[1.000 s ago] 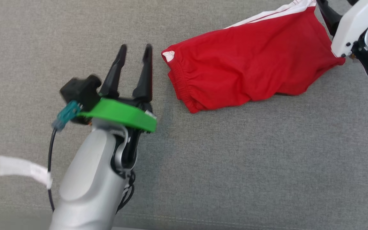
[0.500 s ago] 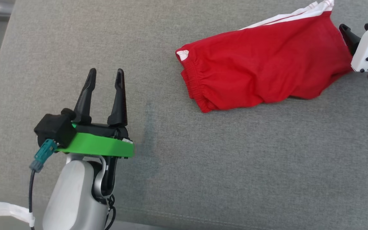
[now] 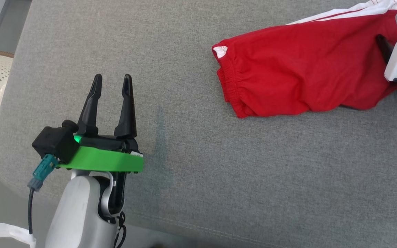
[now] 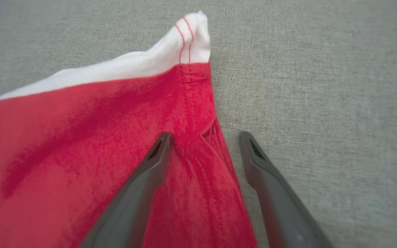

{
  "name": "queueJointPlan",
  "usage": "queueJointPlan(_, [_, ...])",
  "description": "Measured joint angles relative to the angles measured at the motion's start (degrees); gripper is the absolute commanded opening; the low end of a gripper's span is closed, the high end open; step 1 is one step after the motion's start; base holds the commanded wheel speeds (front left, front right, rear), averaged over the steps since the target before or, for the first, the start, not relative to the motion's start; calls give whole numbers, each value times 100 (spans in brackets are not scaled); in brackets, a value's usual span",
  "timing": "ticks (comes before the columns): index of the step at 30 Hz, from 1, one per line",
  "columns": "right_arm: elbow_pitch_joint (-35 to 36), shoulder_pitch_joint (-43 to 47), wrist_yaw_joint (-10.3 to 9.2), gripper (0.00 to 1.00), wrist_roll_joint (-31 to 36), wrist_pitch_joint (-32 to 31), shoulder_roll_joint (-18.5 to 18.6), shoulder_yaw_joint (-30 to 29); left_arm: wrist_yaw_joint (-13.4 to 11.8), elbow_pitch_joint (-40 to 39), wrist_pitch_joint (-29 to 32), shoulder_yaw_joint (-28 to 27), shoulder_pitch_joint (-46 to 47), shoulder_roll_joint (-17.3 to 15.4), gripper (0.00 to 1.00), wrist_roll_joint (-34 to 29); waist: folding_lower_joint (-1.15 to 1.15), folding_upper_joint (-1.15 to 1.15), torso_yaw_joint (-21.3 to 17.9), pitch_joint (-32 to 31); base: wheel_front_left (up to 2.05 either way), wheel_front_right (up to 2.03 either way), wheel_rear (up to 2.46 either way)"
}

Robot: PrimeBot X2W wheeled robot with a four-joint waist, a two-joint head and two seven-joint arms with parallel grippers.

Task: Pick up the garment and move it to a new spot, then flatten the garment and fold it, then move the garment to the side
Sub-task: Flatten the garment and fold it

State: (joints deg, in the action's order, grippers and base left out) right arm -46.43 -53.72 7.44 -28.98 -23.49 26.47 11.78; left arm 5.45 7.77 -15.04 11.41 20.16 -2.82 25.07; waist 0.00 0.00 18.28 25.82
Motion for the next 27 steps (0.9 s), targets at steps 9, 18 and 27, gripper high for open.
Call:
queueJointPlan(9, [191,209,7,0,-33,-143,-118,-1,-41,14,0,-38,-27,0,100,-7,0,0,-82,-91,0,0,0])
queueJointPlan(18, [524,912,10,0,346,345,293,-703,12,166,0,38,-222,1,100,-97,0,0,-317,-508,0,0,0])
queueJointPlan(27, [1134,1322,9,0,1237,116,361,-1757,34,296,0,275,-332,2,100,-75,0,0,-564,-969,0,0,0])
